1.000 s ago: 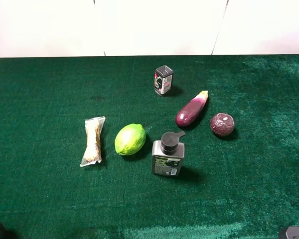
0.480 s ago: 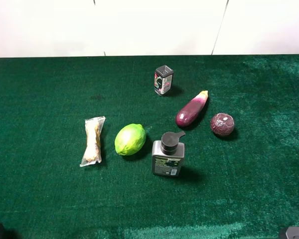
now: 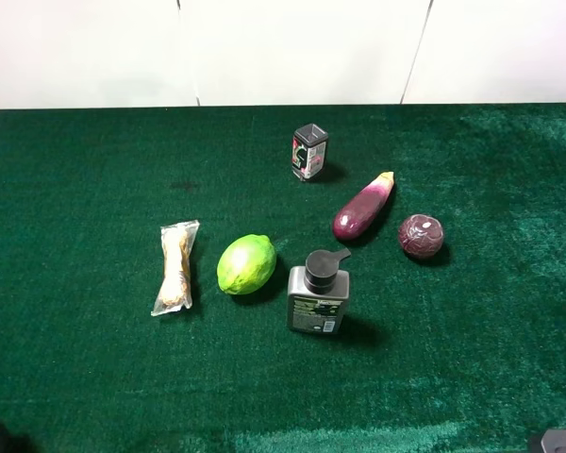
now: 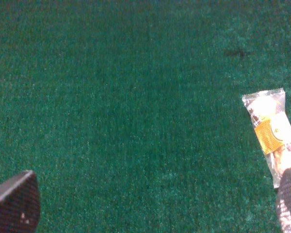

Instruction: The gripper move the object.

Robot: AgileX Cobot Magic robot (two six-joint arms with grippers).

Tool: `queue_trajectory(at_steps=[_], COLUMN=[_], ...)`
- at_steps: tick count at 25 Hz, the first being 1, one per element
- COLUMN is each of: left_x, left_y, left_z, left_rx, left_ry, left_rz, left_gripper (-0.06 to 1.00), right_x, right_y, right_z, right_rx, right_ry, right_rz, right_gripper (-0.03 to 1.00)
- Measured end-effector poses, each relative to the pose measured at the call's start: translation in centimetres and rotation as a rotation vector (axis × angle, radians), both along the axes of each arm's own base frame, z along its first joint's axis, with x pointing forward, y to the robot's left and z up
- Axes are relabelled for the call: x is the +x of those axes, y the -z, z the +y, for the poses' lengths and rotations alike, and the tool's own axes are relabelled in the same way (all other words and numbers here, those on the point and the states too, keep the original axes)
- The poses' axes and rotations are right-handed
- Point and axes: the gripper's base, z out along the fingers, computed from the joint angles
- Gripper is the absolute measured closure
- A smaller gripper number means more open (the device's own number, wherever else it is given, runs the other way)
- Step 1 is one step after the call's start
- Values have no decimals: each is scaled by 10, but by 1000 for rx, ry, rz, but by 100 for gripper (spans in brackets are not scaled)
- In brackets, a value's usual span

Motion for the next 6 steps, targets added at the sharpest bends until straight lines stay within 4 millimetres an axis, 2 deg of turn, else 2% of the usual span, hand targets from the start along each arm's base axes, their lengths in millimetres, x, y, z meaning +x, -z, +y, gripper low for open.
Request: queue_trajectory(at_steps=[6], left_x=[0], left_y=[0], left_z=[0], left_rx=[0], left_ry=[0], left_rz=[0], left_gripper=[-5], right_x=[0], right_y=[0], right_z=[0], right_rx=[1], right_ry=[0], right_rz=[0], right_gripper=[27])
